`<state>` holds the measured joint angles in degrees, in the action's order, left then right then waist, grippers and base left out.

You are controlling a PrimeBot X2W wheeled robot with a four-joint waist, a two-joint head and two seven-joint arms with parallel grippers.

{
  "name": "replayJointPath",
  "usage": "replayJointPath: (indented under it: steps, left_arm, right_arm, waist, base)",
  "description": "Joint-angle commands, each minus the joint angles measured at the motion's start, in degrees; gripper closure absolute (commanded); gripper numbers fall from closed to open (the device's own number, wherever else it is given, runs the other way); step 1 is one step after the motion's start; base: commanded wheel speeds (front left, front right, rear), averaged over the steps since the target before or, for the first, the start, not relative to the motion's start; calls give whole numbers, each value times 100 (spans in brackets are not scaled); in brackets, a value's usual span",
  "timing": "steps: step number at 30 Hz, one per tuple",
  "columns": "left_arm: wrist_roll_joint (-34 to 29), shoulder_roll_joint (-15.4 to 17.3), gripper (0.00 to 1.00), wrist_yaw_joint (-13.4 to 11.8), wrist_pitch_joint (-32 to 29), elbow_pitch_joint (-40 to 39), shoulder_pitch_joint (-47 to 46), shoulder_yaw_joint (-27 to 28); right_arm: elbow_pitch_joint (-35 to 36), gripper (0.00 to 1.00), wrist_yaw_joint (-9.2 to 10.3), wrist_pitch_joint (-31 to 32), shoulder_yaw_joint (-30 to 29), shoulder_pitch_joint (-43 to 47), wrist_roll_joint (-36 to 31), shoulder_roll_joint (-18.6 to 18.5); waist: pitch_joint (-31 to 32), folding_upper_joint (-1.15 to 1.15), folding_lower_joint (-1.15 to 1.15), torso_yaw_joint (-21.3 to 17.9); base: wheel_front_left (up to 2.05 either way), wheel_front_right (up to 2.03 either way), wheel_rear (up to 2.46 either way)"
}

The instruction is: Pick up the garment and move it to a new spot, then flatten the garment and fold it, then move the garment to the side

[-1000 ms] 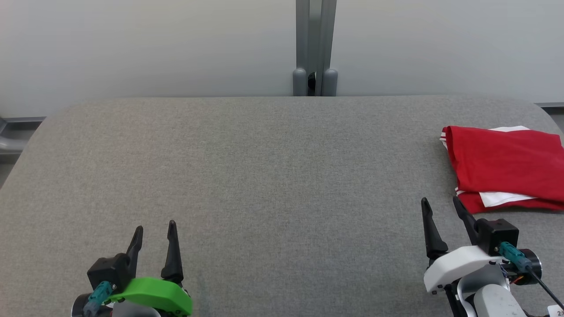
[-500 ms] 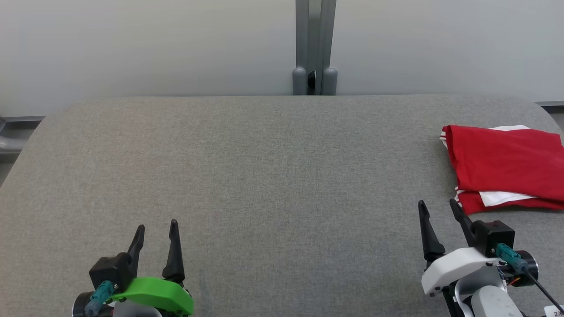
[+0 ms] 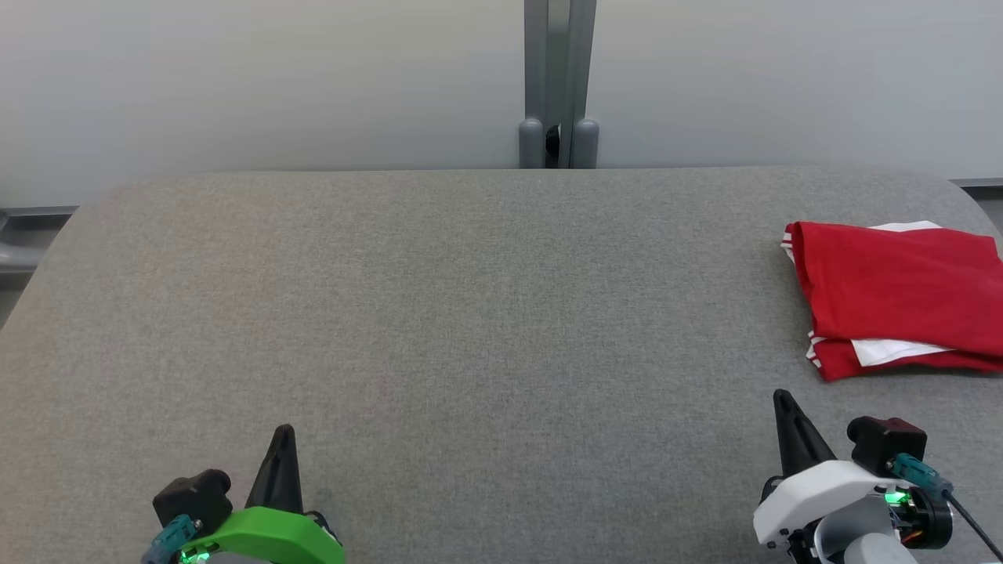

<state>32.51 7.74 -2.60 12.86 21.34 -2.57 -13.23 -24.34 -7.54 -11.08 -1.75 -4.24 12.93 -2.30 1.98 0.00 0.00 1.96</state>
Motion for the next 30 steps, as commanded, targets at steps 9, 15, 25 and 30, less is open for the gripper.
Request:
replayJointPath:
  steps: [9,15,25,30]
  left_arm:
    - [865,-63,100,161,-268,-194,-149,312]
    - [1311,-98,100,233,-410,-245,-174,455]
    - [1986,-154,100,347,-629,-319,-215,676]
    - [2290,-181,100,399,-729,-353,-231,775]
  right_arm:
    - [273,100,1,216,-51,-123,1169,-28]
    - [351,100,2,342,-80,-126,1756,-31]
    - [458,100,2,545,-136,-143,2646,-38]
    - [504,100,3,637,-163,-152,3049,-40]
  waist:
    - [-18,0,0,-15]
    - [-28,0,0,-25]
    - [-46,0,0,-41]
    - [-55,0,0,-49]
  base:
    - [0,0,0]
    - [0,0,0]
    - [0,0,0]
    - [0,0,0]
